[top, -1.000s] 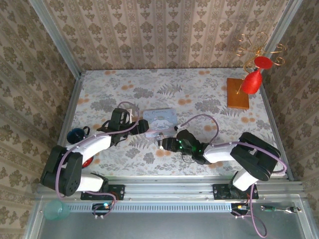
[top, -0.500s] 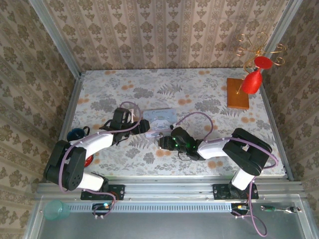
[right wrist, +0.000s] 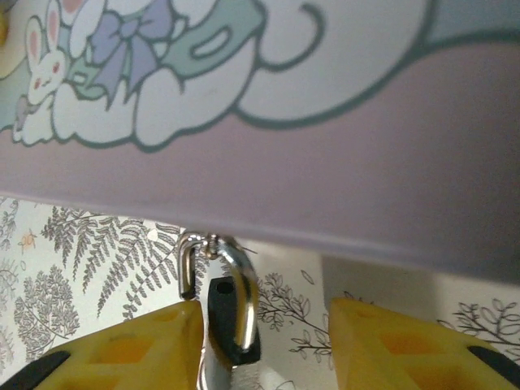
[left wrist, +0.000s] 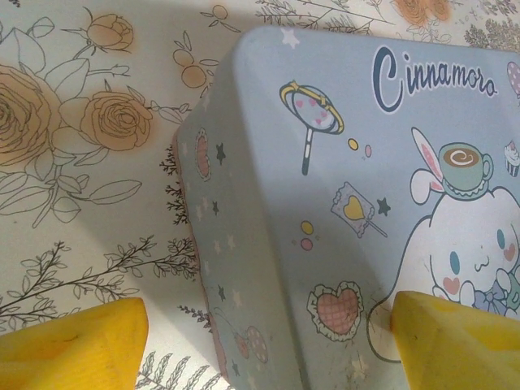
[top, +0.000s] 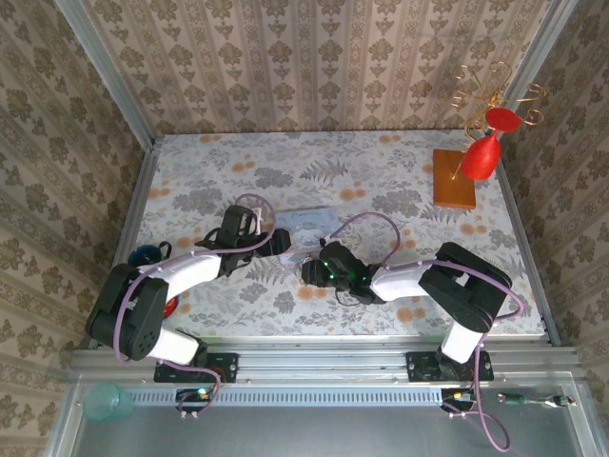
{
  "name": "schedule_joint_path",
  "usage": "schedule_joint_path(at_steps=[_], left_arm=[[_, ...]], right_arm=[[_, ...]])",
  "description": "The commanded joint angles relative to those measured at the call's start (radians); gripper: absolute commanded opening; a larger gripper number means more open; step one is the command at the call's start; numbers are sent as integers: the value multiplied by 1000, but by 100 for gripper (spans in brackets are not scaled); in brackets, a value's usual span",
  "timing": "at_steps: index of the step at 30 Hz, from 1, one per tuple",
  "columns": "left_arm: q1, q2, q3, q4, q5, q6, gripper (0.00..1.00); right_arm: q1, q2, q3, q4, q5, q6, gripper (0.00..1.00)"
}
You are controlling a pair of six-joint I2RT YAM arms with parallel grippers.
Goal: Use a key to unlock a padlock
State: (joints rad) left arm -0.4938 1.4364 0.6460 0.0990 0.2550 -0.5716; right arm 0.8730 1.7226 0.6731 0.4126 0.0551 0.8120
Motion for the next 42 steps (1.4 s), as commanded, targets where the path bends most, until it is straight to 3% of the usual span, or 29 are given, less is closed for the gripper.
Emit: schedule_joint_path(at_steps=[1, 8, 17, 25, 42], left_arm=[[-11, 30, 1, -62, -44, 5, 78], [-11, 35, -2, -70, -70, -10, 77], [-25, 50, 5, -104, -119, -22, 74], [-50, 51, 9, -156, -164, -30, 71], [-244, 38, -61, -113, -329, -210, 69]], right_arm=[[14, 20, 11, -26, 7, 3, 42], [17, 12, -1, -30, -3, 11, 27], [19, -57, -63, -60, 99, 83, 11], [17, -103, -59, -141, 137, 99, 6], [-94, -96, -84, -53, 16, 292, 2]])
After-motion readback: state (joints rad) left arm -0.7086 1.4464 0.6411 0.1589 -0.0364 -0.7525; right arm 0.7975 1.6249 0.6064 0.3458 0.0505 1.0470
